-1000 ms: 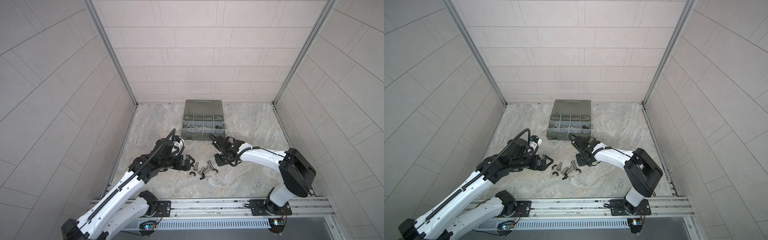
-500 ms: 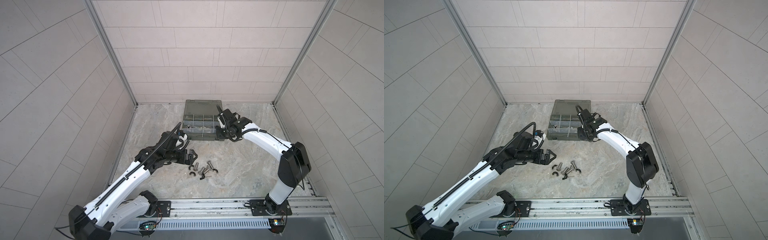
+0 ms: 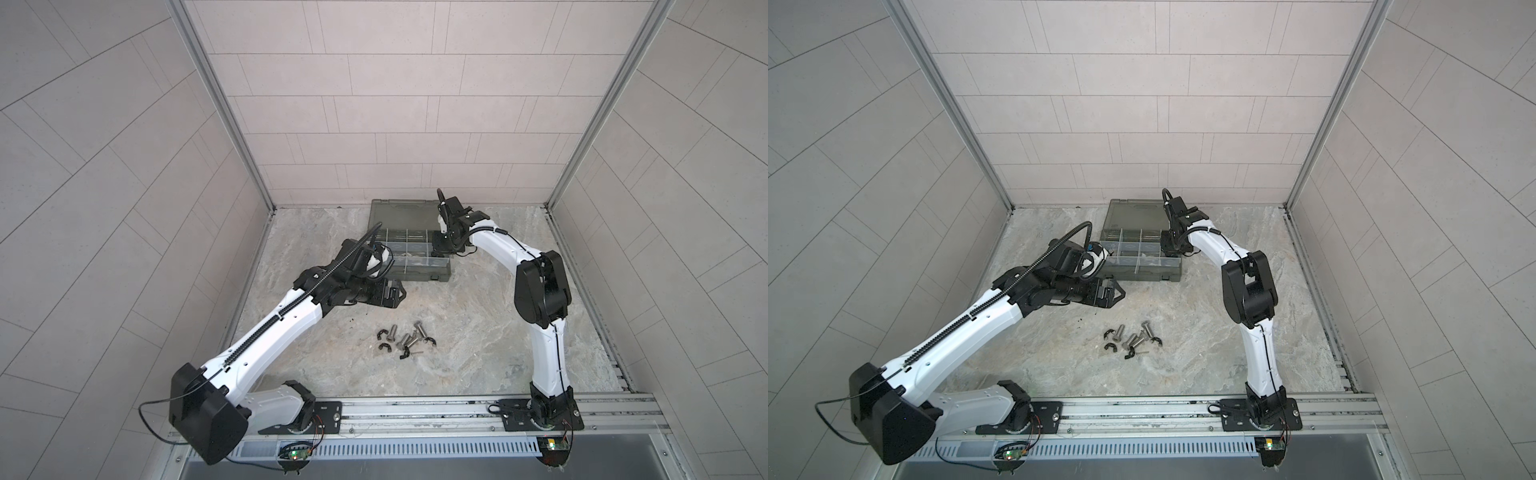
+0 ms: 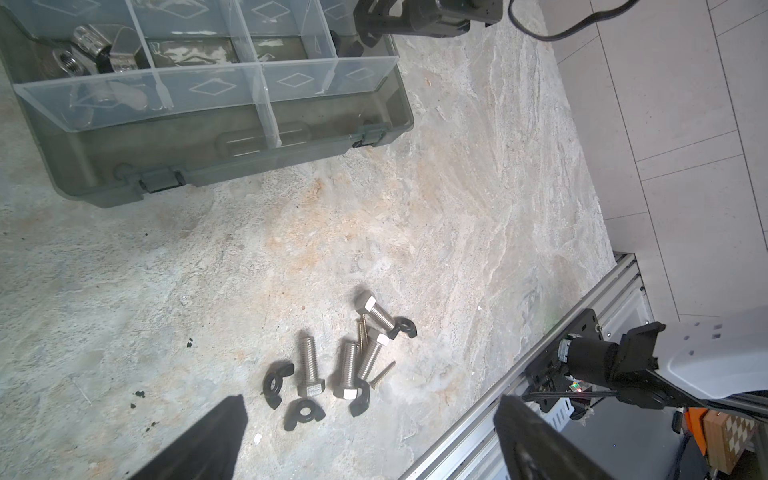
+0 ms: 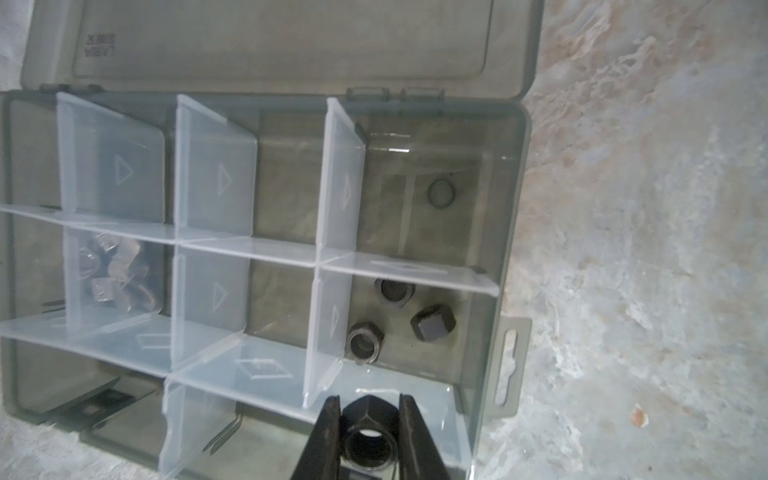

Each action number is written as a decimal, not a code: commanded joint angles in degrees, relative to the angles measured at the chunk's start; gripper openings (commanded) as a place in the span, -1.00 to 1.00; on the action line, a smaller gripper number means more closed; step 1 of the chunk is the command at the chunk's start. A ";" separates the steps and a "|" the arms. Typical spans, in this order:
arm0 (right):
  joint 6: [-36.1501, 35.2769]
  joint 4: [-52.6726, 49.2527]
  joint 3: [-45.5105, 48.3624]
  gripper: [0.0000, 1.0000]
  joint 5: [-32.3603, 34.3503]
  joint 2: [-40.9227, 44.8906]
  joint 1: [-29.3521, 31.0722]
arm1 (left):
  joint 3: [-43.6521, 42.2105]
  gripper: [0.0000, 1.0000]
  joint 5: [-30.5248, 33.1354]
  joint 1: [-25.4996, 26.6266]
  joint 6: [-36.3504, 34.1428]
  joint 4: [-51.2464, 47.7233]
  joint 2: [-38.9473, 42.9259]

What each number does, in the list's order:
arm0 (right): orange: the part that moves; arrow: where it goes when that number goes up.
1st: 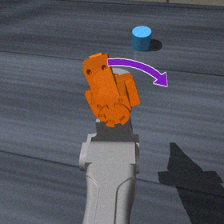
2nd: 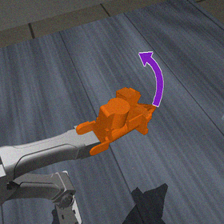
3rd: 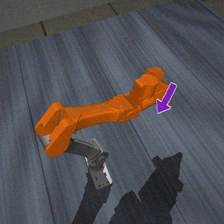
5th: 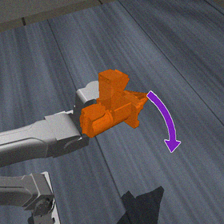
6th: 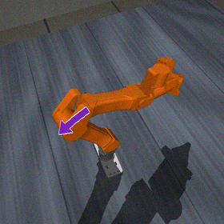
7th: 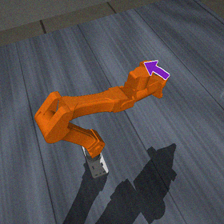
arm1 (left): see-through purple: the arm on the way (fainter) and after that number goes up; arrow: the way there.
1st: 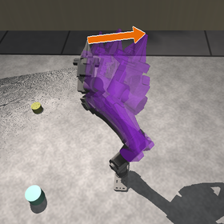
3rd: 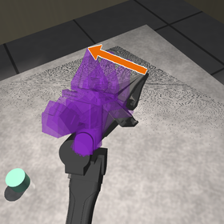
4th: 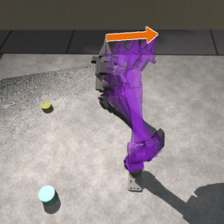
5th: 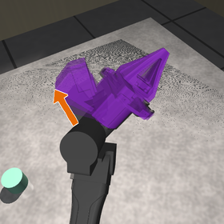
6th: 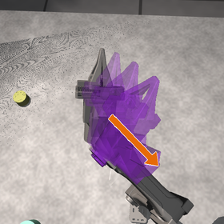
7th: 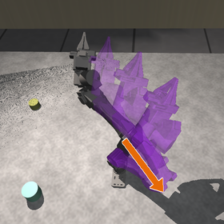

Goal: Sort the screws and nuts into containers
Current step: 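Carry the nut to the compartment with the right gripper while the left nears the box, then open the right gripper to drop the nut, then return it to the pile, then close the right gripper on the head of a silver hex bolt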

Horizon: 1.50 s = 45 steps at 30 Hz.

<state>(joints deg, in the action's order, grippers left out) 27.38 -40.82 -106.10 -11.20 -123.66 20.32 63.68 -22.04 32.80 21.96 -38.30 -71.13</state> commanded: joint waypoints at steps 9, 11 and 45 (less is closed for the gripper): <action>-0.82 -0.20 -5.17 -0.22 -3.13 -4.34 -1.77 | 3.96 1.00 -0.55 -3.50 -1.70 2.76 -4.72; -1.01 -0.17 -4.99 -0.20 -3.37 -3.48 -1.86 | 5.41 1.00 -0.70 -4.23 -1.74 2.95 -5.68; 2.92 10.85 46.80 -0.19 1.61 33.49 24.29 | -18.26 1.00 -1.83 -4.93 8.46 3.94 24.24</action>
<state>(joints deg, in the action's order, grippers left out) 28.49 -32.51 -59.64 -11.31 -88.47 43.05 44.45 -24.86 27.99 30.35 -31.42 -48.14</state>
